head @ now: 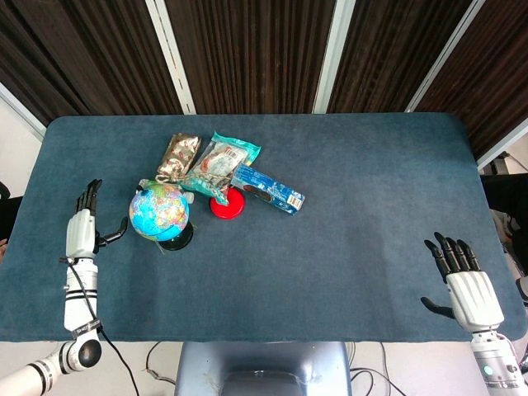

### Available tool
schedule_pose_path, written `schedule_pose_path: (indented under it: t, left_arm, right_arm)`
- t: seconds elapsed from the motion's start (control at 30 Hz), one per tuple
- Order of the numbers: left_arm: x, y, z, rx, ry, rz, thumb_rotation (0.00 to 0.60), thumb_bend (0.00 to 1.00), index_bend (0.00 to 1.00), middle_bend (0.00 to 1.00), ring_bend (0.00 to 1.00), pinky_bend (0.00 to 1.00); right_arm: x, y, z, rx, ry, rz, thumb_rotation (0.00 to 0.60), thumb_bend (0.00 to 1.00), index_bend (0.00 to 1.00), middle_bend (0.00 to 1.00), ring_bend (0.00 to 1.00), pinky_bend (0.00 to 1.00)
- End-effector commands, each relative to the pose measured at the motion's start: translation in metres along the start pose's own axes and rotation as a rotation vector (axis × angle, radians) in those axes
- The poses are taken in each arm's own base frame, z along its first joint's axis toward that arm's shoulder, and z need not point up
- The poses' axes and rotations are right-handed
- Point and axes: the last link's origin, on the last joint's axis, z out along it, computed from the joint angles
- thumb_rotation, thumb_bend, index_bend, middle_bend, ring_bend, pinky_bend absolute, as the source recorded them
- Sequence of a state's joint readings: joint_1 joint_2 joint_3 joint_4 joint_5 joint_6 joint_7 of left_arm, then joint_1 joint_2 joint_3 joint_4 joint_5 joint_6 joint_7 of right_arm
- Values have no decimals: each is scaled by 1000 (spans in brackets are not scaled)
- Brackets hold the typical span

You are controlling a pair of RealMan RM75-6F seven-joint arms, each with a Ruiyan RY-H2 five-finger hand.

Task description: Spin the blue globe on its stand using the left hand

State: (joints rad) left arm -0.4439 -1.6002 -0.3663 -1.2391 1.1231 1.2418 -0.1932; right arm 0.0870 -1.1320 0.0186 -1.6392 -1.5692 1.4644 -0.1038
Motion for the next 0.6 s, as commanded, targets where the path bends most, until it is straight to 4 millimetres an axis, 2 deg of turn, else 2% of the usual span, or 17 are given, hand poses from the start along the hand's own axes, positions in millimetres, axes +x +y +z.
schedule_pose_path:
  t: [0.03,0.17,0.27,0.4,0.53,0.6]
  left_arm:
    - [9,-12,2,24,36,0,572,363,0,0,0,26]
    - [22,-20,1,38,77,-55,567,372,0,0,0,27]
    - [30,-19,-2,22,96,-94,568,374,0,0,0,29]
    - [37,-7,-11,-26,90,-203,570,369,0,0,0,37]
    - [36,8,-20,-73,76,-240,577,347,0,0,0,68]
    - [33,18,-26,-103,55,-279,553,329,0,0,0,65]
  right_arm:
    - [1,1,0,-1,6,3,600,150,0,0,0,0]
    - [1,1,0,0,4,5,600,150,0,0,0,0]
    - [1,0,0,2,2,5,600,150,0,0,0,0]
    - [0,0,0,3,0,4,600,150,0,0,0,0]
    - [-1,-1,1,6,-5,2,600,150,0,0,0,0]
    - [-1,-1,1,6,-5,2,600,150,0,0,0,0]
